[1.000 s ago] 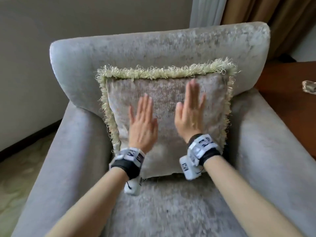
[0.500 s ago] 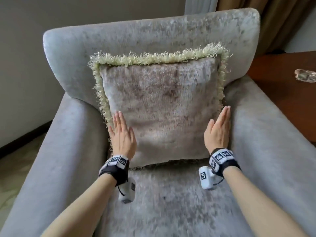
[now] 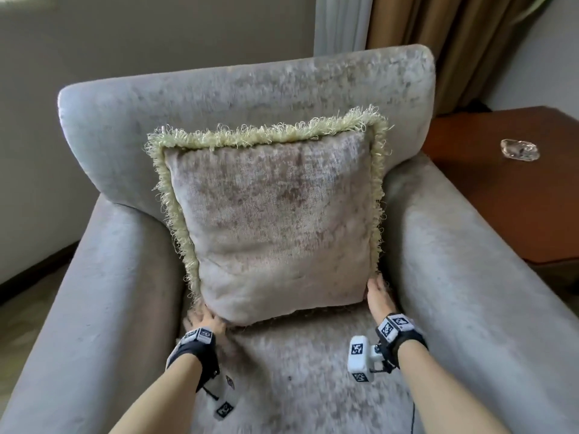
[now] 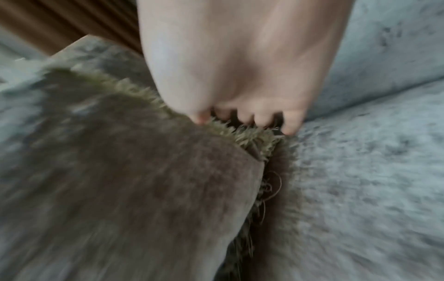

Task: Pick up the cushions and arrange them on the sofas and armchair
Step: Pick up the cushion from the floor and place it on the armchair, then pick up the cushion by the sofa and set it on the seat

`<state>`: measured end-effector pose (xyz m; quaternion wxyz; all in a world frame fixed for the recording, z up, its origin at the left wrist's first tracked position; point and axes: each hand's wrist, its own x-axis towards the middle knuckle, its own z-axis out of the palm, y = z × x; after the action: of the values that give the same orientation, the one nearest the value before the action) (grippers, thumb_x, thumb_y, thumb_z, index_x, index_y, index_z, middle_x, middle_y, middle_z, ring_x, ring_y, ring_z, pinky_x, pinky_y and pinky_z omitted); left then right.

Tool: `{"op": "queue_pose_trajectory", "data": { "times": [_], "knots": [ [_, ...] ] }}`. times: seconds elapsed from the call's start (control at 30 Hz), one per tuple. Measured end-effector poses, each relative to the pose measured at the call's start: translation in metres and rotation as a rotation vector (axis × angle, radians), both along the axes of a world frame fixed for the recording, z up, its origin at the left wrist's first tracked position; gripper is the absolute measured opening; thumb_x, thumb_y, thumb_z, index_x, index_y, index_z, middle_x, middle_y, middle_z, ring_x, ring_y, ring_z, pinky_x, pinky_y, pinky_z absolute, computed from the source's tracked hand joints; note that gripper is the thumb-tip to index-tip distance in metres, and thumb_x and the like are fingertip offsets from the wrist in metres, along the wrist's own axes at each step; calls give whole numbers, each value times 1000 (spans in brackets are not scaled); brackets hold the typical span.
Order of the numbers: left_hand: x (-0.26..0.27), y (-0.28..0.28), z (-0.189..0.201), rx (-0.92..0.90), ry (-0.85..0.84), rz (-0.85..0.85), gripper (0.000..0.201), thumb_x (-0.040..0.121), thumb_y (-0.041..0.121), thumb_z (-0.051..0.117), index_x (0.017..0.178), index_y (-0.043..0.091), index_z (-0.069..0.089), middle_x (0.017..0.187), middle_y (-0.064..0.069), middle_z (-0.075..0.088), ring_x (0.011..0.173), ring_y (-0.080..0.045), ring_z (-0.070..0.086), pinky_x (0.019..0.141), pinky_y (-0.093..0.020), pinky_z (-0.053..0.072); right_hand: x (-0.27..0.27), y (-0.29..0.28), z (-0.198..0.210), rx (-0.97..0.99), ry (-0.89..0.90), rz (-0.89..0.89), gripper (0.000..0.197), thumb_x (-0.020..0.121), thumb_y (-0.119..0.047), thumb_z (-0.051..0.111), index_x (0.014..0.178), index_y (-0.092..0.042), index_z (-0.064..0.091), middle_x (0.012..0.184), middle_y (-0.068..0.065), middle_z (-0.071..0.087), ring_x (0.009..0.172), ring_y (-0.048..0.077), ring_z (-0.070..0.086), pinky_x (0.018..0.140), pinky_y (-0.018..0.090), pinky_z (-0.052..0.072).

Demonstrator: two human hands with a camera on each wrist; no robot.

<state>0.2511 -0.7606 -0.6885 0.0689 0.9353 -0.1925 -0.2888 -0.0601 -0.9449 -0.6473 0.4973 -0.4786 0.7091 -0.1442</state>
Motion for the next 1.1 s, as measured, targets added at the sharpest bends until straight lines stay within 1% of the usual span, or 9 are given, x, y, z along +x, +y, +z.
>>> {"op": "queue_pose_trajectory", "data": {
  "times": [0.07, 0.13, 0.2, 0.3, 0.43, 0.7, 0.83, 0.93, 1.1],
  "knots": [
    [-22, -7, 34, -48, -91, -15, 73, 90, 27, 50, 150, 5, 16, 155, -15, 16, 142, -29, 20, 112, -45, 26, 9, 16, 19, -126, -24, -20, 55, 102, -35, 30, 154, -27, 17, 157, 3, 28, 140, 30, 33, 115, 39, 23],
    [-47, -14, 65, -20, -81, -93, 76, 92, 23, 50, 151, 0, 7, 159, -15, 9, 146, -26, 16, 115, -44, 24, 23, 29, 30, -140, -44, 20, 55, 103, -27, 31, 155, -20, 13, 160, 3, 20, 144, 28, 26, 116, 35, 20],
    [-73, -13, 84, 45, -3, -204, 79, 95, 25, 46, 153, 5, -4, 161, -12, -3, 149, -25, 4, 117, -48, 17, 29, 48, 40, -76, -37, 27, 58, 103, -24, 32, 155, -14, 8, 161, 6, 12, 146, 26, 21, 117, 33, 18],
    [-108, -12, 122, 108, 112, -420, 80, 95, 24, 43, 154, 20, -11, 161, -7, -15, 149, -24, -8, 116, -55, 10, 15, 75, 69, -25, 5, 32, 61, 101, -29, 37, 155, -19, 9, 161, 4, 16, 143, 28, 28, 115, 36, 25],
    [-139, -38, 191, 87, 142, -559, 76, 97, 29, 41, 154, 24, -10, 161, -4, -13, 149, -22, -8, 117, -56, 8, -18, 77, 140, -5, 28, -22, 65, 97, -39, 42, 154, -29, 12, 159, 0, 23, 141, 27, 33, 115, 41, 28],
    [-218, -113, 326, -3, 117, -720, 74, 96, 31, 44, 155, 19, 2, 162, -7, -1, 149, -23, 1, 115, -57, 12, -109, 85, 282, -85, 8, -206, 68, 92, -45, 47, 151, -29, 20, 156, 1, 30, 140, 26, 34, 115, 38, 29],
    [-297, -125, 367, -46, 162, -834, 73, 90, 25, 46, 153, 14, 11, 158, -13, 12, 145, -31, 10, 116, -49, 16, -171, 111, 331, -98, -36, -368, 65, 92, -41, 49, 150, -28, 23, 153, 2, 34, 134, 26, 42, 109, 35, 33],
    [-376, -125, 397, -9, 191, -968, 69, 95, 25, 43, 154, 10, 10, 158, -16, 13, 145, -33, 12, 116, -41, 16, -233, 139, 355, -114, -37, -473, 66, 92, -39, 53, 149, -26, 25, 153, 3, 34, 136, 26, 40, 109, 35, 33],
    [-534, -113, 423, -13, 227, -1214, 70, 94, 29, 45, 153, 10, 13, 157, -17, 17, 142, -36, 22, 116, -46, 19, -353, 203, 378, -77, -45, -758, 71, 86, -48, 56, 148, -31, 24, 150, 4, 38, 132, 27, 44, 108, 39, 37]
  ]
}}
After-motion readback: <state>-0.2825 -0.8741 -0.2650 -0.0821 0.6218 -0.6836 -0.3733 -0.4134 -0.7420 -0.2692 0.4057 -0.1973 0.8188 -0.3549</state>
